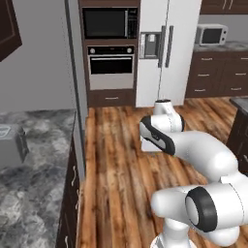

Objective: Four empty soda cans are scattered around the kitchen. Gather all the cans and cluster them next to the stove for recycling.

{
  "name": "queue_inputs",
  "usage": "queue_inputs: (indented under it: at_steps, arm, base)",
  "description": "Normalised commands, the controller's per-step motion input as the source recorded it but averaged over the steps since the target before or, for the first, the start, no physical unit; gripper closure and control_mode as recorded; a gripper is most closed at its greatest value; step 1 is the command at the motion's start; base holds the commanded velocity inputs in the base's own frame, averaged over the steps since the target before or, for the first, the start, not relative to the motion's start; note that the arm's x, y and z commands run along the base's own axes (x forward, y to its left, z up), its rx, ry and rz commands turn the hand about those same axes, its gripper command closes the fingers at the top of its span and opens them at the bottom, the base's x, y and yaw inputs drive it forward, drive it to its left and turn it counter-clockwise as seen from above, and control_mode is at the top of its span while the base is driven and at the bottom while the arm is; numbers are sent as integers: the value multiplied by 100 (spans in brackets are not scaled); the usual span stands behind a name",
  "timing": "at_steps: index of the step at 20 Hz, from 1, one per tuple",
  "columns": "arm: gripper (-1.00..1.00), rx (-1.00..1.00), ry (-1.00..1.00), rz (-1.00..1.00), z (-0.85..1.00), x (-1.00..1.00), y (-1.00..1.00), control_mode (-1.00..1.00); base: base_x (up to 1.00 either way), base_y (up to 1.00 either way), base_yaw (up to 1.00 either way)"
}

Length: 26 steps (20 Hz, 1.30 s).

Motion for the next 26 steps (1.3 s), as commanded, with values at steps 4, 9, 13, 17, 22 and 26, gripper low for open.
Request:
queue_inputs:
  at_steps: [4,9,13,17,22,26]
  arm:
    - [-100,0,0,0,0,0,0,100]
    - [-100,0,0,0,0,0,0,100]
    - [-100,0,0,0,0,0,0,100]
    - [-100,0,0,0,0,0,0,100]
    - [-100,0,0,0,0,0,0,100]
    - [-100,0,0,0,0,0,0,100]
  base:
    - [1,-22,-12]
    - [81,3,2]
    - [100,0,5]
    - [100,0,3]
    - [100,3,-2]
    - [89,17,-9]
